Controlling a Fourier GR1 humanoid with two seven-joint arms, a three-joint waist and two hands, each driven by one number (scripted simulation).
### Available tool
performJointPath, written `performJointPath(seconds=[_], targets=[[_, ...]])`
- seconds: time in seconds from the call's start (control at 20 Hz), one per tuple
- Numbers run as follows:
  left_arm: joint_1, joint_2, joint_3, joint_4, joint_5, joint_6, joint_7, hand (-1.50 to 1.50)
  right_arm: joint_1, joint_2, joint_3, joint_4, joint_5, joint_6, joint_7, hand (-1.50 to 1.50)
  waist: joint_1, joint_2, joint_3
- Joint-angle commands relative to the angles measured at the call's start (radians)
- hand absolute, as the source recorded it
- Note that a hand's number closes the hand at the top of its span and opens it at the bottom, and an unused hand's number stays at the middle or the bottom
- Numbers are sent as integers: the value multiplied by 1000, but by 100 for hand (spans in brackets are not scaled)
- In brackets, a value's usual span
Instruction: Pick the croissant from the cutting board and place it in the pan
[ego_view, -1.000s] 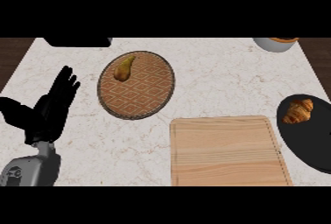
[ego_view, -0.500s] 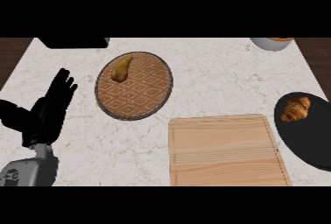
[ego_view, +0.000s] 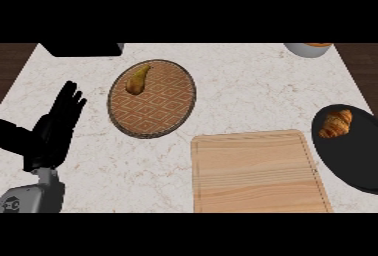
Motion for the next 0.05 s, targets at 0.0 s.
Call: performJointPath(seconds=[0.0], targets=[[-20, -18, -16, 15, -18, 19, 6, 0, 55, -14, -1, 5, -25, 212, -178, -150, -5, 1, 0]])
